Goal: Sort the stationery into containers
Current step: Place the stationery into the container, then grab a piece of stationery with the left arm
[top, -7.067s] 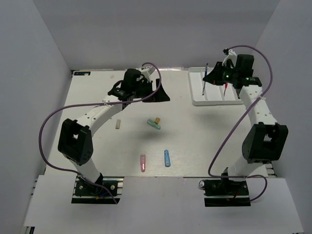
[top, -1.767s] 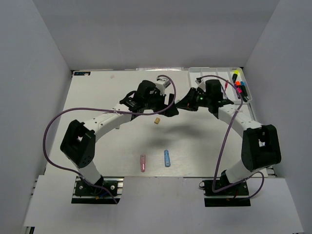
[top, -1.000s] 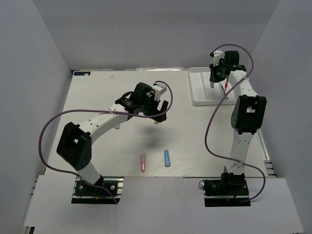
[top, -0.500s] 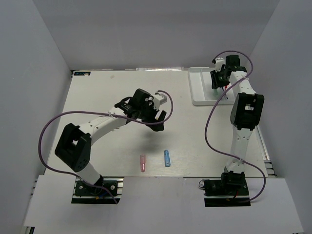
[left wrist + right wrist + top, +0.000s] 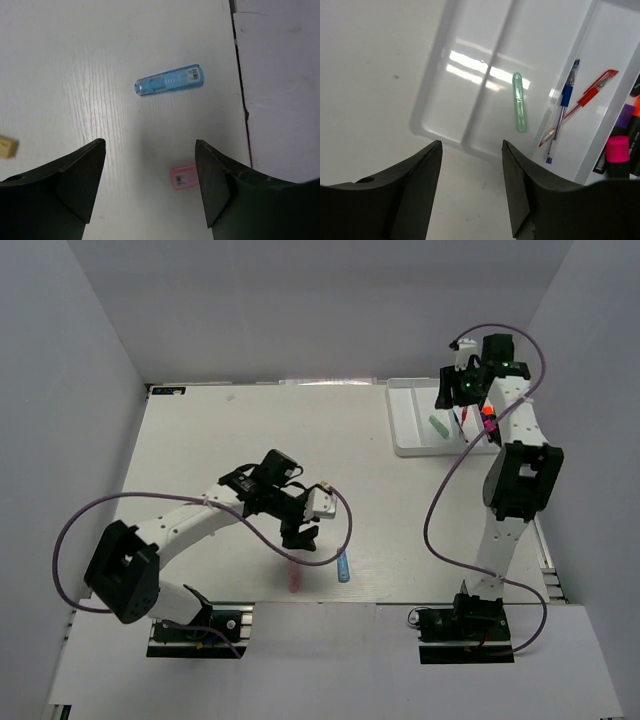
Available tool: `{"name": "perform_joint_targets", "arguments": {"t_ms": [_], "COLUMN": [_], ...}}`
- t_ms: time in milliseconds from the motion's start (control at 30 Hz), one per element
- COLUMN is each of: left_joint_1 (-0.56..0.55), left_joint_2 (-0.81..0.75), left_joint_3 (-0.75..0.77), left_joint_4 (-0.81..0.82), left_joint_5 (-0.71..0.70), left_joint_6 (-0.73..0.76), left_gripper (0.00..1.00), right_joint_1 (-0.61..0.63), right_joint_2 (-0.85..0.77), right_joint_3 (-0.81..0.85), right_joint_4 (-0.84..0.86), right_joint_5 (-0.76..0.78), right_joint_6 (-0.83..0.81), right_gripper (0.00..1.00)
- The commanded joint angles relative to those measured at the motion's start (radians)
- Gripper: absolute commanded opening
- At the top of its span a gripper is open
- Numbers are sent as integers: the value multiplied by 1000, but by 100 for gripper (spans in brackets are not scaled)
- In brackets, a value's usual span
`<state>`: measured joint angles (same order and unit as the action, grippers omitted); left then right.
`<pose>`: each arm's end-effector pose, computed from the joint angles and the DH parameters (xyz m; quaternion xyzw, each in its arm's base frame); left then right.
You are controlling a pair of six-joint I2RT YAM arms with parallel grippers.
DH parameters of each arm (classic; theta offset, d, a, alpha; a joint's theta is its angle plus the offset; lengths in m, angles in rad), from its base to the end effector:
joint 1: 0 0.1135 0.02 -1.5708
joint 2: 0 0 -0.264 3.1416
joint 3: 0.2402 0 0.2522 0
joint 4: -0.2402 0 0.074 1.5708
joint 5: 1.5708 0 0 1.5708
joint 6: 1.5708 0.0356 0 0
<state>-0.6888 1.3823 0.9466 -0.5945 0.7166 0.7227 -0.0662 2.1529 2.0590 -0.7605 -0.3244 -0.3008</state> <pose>0.1934 -0.1896 0.2374 0.6566 0.6262 -0.3337 0.2558 0.4851 -0.0208 0.2895 -0.1644 0.9113 0.0856 0.3678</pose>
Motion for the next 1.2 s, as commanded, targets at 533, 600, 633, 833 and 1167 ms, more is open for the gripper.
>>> {"name": "perform_joint_targets", "arguments": {"t_ms": [533, 600, 633, 833, 1167], "left_joint_1": [-236, -250, -262, -284, -293], "left_joint_2": [388, 412, 420, 452, 535], "left_joint_3": [297, 299, 297, 274, 299], "left_joint_4": [-346, -347, -346, -291, -277], "left_joint_5": [3, -17, -34, -81, -141], "left_joint_6": [1043, 1066, 1075, 1086, 1101], "left_gripper": [65, 64, 64, 62, 62], "right_joint_1": [-83, -101, -104, -118, -113], "right_joint_2": [-590, -613, -619, -662, -670], "right_joint_3": [-474, -508, -519, -573, -609], "right_joint_4": [-82, -94, -97, -158, -237], "right_joint_5": [-401, -442, -456, -573, -660], "right_joint_6": [150, 169, 175, 151, 62], "right_gripper": [56, 56, 56, 56, 53]}}
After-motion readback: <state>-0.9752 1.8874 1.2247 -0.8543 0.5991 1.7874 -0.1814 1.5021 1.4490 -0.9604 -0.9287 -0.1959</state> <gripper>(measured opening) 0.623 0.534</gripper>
